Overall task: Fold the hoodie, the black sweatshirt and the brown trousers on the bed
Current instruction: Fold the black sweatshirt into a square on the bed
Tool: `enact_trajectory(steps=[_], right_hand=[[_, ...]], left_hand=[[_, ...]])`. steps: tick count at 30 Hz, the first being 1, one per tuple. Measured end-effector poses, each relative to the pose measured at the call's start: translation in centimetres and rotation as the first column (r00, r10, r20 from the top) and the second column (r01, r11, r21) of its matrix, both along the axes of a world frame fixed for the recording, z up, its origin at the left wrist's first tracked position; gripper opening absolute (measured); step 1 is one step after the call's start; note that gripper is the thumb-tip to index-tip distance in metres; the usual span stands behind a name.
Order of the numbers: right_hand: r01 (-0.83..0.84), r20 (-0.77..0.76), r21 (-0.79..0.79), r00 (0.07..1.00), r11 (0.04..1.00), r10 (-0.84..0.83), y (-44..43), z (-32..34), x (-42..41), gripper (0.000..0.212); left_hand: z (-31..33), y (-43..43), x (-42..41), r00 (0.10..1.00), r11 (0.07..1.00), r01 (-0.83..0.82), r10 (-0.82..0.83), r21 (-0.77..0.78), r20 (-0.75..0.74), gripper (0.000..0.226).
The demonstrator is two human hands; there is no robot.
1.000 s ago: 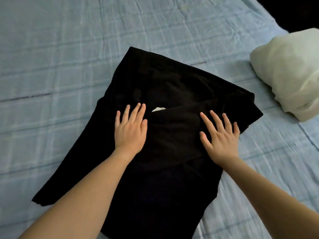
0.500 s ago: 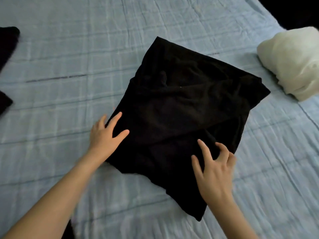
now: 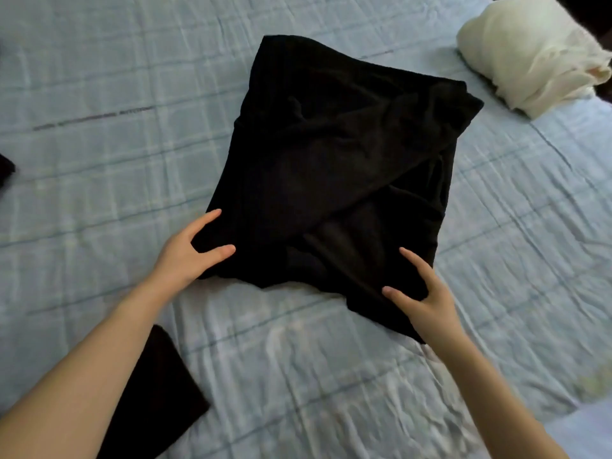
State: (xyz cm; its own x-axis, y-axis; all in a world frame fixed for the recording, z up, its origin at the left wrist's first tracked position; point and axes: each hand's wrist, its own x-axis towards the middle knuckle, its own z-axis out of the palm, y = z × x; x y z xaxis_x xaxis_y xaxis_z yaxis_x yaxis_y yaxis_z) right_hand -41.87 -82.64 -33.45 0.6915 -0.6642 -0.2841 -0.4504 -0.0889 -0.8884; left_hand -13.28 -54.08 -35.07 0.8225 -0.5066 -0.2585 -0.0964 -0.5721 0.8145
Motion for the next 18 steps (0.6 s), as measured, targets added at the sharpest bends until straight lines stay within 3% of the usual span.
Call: enact_trajectory(steps=[3, 5, 11, 18], right_hand=[[-0.057, -0.126, -0.095, 0.991, 0.994, 0.044, -2.5, 1.0, -6.6, 0.069], [-0.086, -0.174, -0.047, 0.982, 0.995, 0.077, -3.0, 1.2, -11.2, 0.069], [-0.129, -0.128, -0.052, 0.984, 0.99, 0.121, -1.3, 1.0, -18.6, 0.072], [-0.126, -0.091, 0.001, 0.988, 0.992, 0.125, -0.9, 4.5, -23.8, 0.069]], left_hand=[[-0.3, 2.8, -5.0, 0.999, 0.998, -0.051, 0.05, 0.043, 0.005, 0.072], [-0.5, 4.4, -9.4, 0.995, 0.996, -0.086, 0.087, 0.038, -0.046, 0.073], [1.5, 6.0, -20.3, 0.983, 0.984, -0.175, 0.175, -0.007, -0.055, 0.074], [5.6, 7.5, -27.2, 0.977, 0.977, -0.212, 0.213, 0.02, -0.027, 0.07]])
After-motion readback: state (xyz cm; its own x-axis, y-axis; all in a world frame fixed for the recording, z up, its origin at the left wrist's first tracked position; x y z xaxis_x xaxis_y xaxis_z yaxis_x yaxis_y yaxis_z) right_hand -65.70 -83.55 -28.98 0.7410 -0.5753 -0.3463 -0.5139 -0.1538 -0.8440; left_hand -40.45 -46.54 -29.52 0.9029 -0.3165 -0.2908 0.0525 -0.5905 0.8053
